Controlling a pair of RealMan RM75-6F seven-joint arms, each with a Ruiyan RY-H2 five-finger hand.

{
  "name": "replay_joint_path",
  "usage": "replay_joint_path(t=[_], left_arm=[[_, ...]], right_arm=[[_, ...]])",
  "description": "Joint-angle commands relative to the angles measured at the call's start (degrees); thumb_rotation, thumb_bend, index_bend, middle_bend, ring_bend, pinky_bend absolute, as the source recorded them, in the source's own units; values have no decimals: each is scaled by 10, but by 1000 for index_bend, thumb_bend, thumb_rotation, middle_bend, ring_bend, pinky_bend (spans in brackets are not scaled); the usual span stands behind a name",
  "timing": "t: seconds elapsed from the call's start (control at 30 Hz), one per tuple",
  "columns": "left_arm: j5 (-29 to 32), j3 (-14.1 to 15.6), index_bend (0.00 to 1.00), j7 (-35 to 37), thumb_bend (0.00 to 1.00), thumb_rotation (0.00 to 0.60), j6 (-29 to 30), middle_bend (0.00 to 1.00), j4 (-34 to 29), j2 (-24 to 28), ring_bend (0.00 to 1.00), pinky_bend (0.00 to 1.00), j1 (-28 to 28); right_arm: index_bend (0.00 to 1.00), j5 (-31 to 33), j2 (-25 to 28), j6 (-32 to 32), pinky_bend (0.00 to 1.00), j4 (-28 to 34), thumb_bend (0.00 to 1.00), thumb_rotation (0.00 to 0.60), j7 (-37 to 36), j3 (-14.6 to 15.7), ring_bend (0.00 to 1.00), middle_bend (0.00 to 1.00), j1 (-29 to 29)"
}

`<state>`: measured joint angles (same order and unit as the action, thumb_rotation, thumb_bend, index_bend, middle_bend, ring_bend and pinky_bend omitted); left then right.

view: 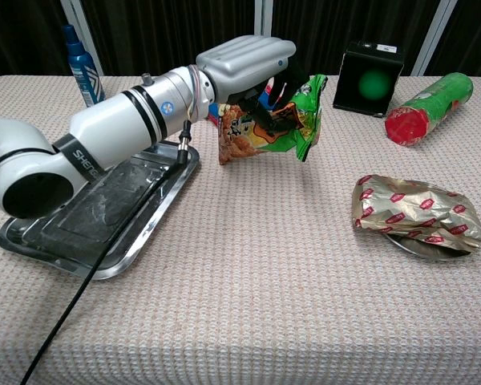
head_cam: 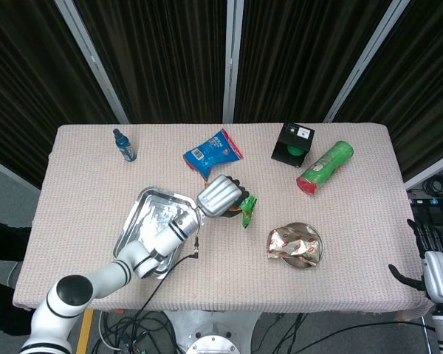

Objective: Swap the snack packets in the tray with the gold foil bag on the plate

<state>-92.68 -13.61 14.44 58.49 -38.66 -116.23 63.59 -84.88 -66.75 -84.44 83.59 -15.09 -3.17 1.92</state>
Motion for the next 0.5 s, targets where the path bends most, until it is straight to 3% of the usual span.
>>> replay_joint_path(t=[0.03, 0.07, 0.2, 0.27, 0.5], left_arm=[[9, 8, 639, 6, 389, 600, -2, 631, 21, -18, 547, 628, 2], [10, 13, 600, 5, 379, 600, -8, 599, 25, -20, 523, 609, 2], [16, 27, 206, 6, 270, 600, -31, 279, 29, -15, 229, 352, 2], [22, 26, 127, 0, 254, 600, -25, 198, 31, -13, 145, 277, -3], [38, 28, 90, -36, 244, 600, -3, 147, 4, 30, 82, 224, -28]], right_arm=[[0, 0, -1, 2, 0, -3, 113, 600, -3, 0, 0, 0, 1], [0, 0, -1, 2, 0, -3, 113, 600, -4, 0, 0, 0, 1], [0, -2, -3, 2, 0, -5, 113, 600, -4, 1, 0, 0, 1], [0, -1, -3, 2, 0, -5, 112, 600, -4, 1, 0, 0, 0], [0, -8, -5, 8, 0, -4, 112, 600, 0, 4, 0, 0, 4]])
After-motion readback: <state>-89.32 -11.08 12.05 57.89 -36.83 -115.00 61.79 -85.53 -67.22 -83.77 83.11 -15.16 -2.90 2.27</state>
